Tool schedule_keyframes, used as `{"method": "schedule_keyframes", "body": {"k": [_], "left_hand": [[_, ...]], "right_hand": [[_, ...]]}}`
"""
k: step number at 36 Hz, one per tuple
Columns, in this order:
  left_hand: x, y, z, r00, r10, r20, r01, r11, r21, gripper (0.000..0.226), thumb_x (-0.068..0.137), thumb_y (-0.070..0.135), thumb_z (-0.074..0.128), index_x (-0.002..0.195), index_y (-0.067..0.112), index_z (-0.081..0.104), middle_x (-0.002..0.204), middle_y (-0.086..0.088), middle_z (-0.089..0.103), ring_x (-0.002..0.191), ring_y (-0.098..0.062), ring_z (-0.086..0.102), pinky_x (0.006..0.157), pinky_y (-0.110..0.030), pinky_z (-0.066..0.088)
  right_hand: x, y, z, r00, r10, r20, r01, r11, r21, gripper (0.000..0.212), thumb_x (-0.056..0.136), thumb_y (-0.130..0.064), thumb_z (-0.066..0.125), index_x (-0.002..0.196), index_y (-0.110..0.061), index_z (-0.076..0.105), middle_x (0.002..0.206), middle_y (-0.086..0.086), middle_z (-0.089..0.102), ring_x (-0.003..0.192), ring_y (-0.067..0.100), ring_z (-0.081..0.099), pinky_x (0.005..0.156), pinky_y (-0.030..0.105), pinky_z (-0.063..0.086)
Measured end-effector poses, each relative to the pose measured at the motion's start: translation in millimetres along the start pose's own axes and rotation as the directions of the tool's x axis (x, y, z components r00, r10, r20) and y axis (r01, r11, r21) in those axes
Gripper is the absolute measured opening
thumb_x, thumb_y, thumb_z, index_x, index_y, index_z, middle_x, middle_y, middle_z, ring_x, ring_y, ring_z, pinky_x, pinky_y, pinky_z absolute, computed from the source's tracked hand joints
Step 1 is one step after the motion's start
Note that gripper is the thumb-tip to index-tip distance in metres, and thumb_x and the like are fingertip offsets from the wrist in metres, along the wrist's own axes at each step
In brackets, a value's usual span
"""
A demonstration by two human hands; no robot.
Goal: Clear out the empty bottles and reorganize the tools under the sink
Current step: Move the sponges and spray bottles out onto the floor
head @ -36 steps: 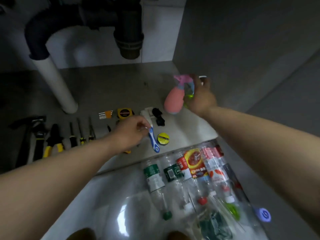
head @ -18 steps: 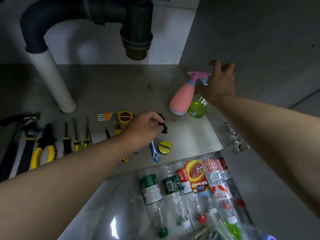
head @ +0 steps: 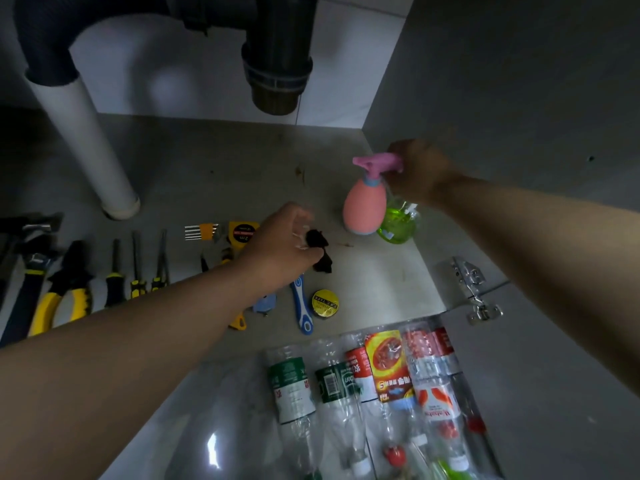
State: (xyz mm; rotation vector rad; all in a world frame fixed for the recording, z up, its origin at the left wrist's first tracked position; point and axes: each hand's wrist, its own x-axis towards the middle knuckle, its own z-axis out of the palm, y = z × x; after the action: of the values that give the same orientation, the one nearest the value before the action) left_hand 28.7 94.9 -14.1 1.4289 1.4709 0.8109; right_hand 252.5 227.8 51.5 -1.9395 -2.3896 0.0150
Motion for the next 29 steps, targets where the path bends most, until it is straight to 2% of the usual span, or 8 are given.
{"method": "schedule_keyframes", "body": {"k": [3,9,12,16,19,21,24,29], "left_hand": [[4.8,-0.5,0.8,1.0,0.0,-0.005,0.0,1.0,-0.022,0.091,0.075,0.024,0.088,0.148,0.033,0.035,0.142,-0.002,0.045,0.126,-0.016,0.049,0.099,-0.029,0.046],[12.0,4.8,5.2,0.998,0.03,-0.052,-0.033,0.997,-0.065,0.135,0.05,0.05,0.096,0.154,0.048,0.01,0.156,0.006,0.026,0.129,-0.007,0.034,0.098,-0.029,0.037],[13.7,7.7,6.9,0.995,0.023,-0.093,-0.036,0.989,-0.144,0.116,0.05,0.052,0.094,0.146,0.038,0.029,0.131,0.01,0.048,0.112,-0.012,0.054,0.085,-0.03,0.05],[11.8,3.7,2.9,0.979,-0.033,-0.203,0.01,0.994,-0.112,0.077,0.062,0.047,0.089,0.119,0.037,0.039,0.102,0.015,0.052,0.088,-0.001,0.054,0.063,-0.028,0.049],[12.5,-2.4,-4.2,0.967,-0.112,-0.229,0.074,0.983,-0.166,0.075,0.066,0.045,0.087,0.123,0.034,0.04,0.107,0.009,0.055,0.092,-0.012,0.058,0.071,-0.036,0.055],[11.1,-6.4,-9.3,0.964,-0.134,-0.228,0.09,0.977,-0.192,0.076,0.066,0.047,0.087,0.125,0.033,0.041,0.109,0.008,0.055,0.093,-0.011,0.058,0.07,-0.033,0.053],[7.6,-12.4,-12.2,0.964,-0.139,-0.225,0.098,0.978,-0.182,0.077,0.066,0.05,0.086,0.127,0.032,0.043,0.109,0.009,0.056,0.094,-0.01,0.058,0.068,-0.031,0.051],[-3.3,-13.3,-9.4,0.976,-0.15,-0.155,0.106,0.96,-0.259,0.083,0.058,0.057,0.084,0.128,0.036,0.042,0.111,0.013,0.058,0.096,-0.008,0.06,0.063,-0.027,0.049]], "right_hand": [[-4.8,-13.6,-21.4,0.995,-0.046,-0.087,0.059,0.986,0.154,0.019,0.085,-0.029,0.069,0.082,-0.013,0.061,0.067,0.001,0.058,0.06,0.015,0.052,0.048,0.024,0.037],[-18.9,-51.8,-58.8,0.996,-0.09,0.002,0.067,0.752,0.656,0.019,0.076,-0.01,0.066,0.09,0.001,0.068,0.067,0.016,0.067,0.053,0.022,0.064,0.053,0.033,0.051],[-18.7,-55.5,-60.6,0.976,-0.168,0.142,-0.011,0.61,0.792,0.026,0.08,-0.006,0.07,0.103,0.005,0.068,0.074,0.014,0.069,0.059,0.022,0.067,0.059,0.031,0.053],[-12.9,-34.5,-40.8,0.926,-0.183,0.33,-0.218,0.454,0.864,0.045,0.067,-0.043,0.086,0.107,-0.025,0.075,0.098,0.003,0.07,0.089,0.017,0.068,0.086,0.033,0.058],[-2.5,0.7,-11.5,0.976,0.079,0.204,-0.201,0.69,0.695,0.061,0.064,-0.058,0.082,0.117,-0.032,0.069,0.115,-0.006,0.069,0.106,0.012,0.065,0.089,0.027,0.05],[1.4,26.9,9.3,0.958,0.269,0.096,-0.285,0.904,0.318,0.067,0.075,-0.046,0.078,0.135,-0.028,0.057,0.137,0.009,0.056,0.128,0.027,0.053,0.105,0.035,0.044],[-10.2,44.1,34.8,0.927,0.362,0.101,-0.375,0.908,0.189,0.068,0.084,-0.026,0.072,0.147,-0.02,0.044,0.147,0.02,0.041,0.137,0.037,0.041,0.114,0.039,0.037],[-32.2,40.7,41.1,0.953,0.299,-0.046,-0.287,0.941,0.178,0.041,0.087,-0.015,0.063,0.128,-0.015,0.059,0.136,0.02,0.048,0.118,0.04,0.057,0.1,0.037,0.045]]}}
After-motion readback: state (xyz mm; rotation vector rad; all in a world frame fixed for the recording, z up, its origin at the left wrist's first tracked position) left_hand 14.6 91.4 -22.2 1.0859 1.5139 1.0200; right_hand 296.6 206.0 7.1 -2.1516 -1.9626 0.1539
